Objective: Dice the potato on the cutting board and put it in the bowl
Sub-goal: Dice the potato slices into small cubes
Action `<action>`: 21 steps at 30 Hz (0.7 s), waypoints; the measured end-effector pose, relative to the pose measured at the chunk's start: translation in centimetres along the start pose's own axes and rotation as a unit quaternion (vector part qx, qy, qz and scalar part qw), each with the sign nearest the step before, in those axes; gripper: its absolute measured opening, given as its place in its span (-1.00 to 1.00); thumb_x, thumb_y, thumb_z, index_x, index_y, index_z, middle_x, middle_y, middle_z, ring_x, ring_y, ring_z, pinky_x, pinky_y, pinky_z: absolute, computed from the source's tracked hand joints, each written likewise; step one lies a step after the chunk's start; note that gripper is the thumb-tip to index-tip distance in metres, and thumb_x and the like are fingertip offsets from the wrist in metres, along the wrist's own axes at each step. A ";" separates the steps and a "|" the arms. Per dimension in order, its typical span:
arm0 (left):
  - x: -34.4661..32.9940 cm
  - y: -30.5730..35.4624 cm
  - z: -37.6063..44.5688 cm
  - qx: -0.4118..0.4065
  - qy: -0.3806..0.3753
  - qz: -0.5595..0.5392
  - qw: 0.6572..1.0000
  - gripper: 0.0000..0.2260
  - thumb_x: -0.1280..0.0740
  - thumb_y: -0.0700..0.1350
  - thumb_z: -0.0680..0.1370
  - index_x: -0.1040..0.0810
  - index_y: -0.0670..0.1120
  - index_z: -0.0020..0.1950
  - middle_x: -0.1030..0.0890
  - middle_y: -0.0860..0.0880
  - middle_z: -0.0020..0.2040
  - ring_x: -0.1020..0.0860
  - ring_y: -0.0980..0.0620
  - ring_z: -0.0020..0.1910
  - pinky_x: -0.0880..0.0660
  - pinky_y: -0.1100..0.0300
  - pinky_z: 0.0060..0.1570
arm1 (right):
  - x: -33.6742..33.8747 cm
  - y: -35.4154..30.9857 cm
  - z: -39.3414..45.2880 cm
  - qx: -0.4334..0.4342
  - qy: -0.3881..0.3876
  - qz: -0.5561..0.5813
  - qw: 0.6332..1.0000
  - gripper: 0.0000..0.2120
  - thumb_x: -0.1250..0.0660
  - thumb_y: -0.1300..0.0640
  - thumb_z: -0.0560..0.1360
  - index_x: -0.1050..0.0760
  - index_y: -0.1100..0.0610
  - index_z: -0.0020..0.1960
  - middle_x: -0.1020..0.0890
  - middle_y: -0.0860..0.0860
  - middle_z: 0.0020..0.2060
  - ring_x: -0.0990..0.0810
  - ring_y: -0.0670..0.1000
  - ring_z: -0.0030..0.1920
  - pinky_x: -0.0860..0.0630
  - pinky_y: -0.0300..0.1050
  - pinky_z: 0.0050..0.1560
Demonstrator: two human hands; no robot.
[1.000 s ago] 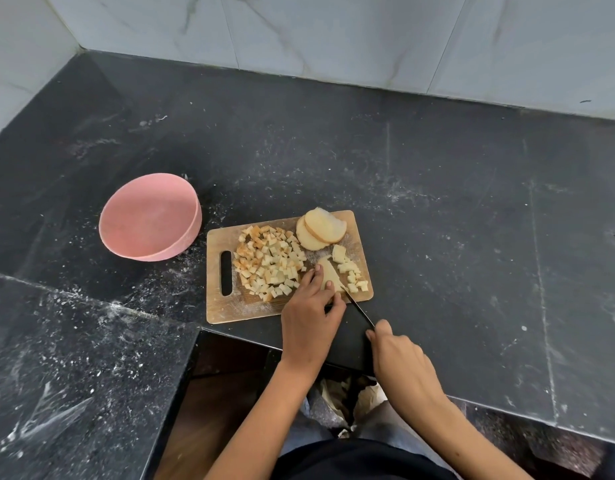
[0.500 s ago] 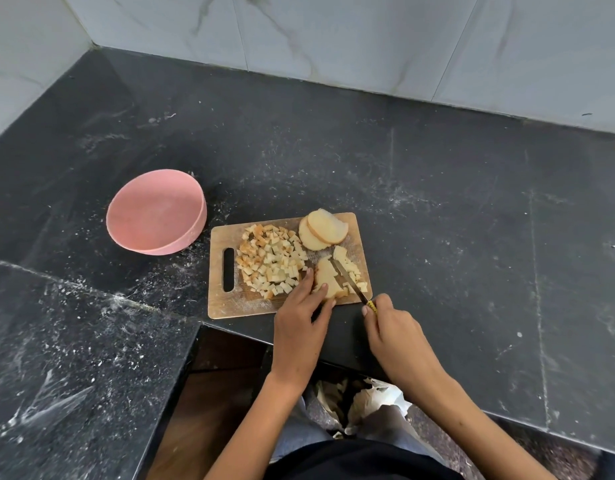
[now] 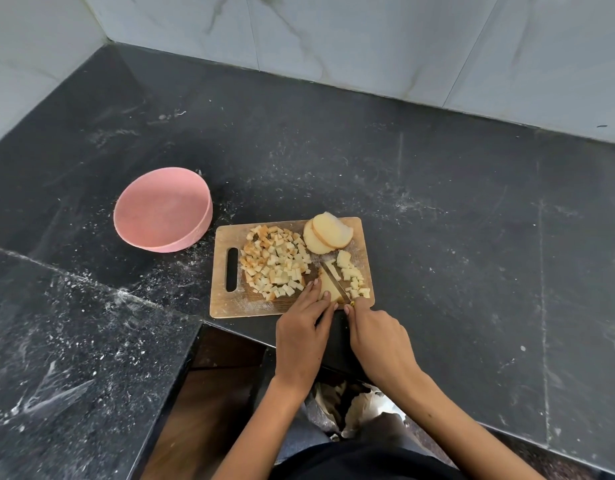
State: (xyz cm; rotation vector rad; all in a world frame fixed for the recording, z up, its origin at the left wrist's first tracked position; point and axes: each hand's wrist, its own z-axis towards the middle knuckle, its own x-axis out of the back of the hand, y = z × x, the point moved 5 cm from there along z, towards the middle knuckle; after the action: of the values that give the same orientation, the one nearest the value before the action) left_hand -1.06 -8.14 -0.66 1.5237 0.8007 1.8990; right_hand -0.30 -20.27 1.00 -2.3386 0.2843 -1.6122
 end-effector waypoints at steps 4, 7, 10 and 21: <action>-0.1 -0.1 0.0 -0.006 -0.001 0.007 1.000 -0.76 -0.46 -0.26 0.48 -0.64 -0.20 0.15 -0.59 -0.14 0.21 -0.52 -0.01 0.27 -0.29 0.37 0.33 | -0.5 -0.2 0.2 -0.002 -0.012 0.022 1.000 -0.69 0.08 -0.01 0.66 -0.27 0.20 0.15 -0.60 0.17 -0.09 -0.59 0.24 -0.10 -0.32 -0.03 -0.28; -0.3 -0.3 0.0 -0.018 -0.005 0.023 1.000 -0.76 -0.46 -0.27 0.47 -0.65 -0.21 0.13 -0.60 -0.16 0.20 -0.55 -0.06 0.24 -0.33 0.31 0.30 | -0.6 -0.5 0.4 -0.008 -0.028 0.032 0.999 -0.72 0.08 0.00 0.67 -0.27 0.18 0.12 -0.60 0.18 -0.06 -0.58 0.25 -0.07 -0.32 -0.02 -0.25; -0.6 -0.2 0.0 -0.035 0.002 0.036 0.999 -0.78 -0.42 -0.20 0.47 -0.67 -0.22 0.10 -0.62 -0.16 0.17 -0.58 -0.06 0.20 -0.39 0.28 0.25 | -0.4 -0.8 0.7 -0.016 -0.047 0.022 0.999 -0.80 0.07 0.04 0.67 -0.23 0.12 0.01 -0.59 0.17 -0.03 -0.58 0.24 -0.04 -0.32 -0.03 -0.23; -0.9 0.3 0.2 -0.057 0.010 0.066 0.996 -0.84 -0.40 -0.19 0.46 -0.71 -0.21 -0.03 -0.65 -0.18 0.10 -0.64 -0.03 0.09 -0.54 0.24 0.07 | -0.5 -0.4 0.6 -0.034 -0.079 -0.036 0.996 -0.78 0.05 0.10 0.67 -0.26 0.19 0.20 -0.60 0.14 0.03 -0.60 0.20 0.02 -0.36 -0.03 -0.20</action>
State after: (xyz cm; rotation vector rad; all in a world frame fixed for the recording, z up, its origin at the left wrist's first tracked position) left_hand -0.72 -8.93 -0.97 1.5216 0.6016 2.0211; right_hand 0.10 -19.68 0.50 -2.5370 0.2257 -1.4602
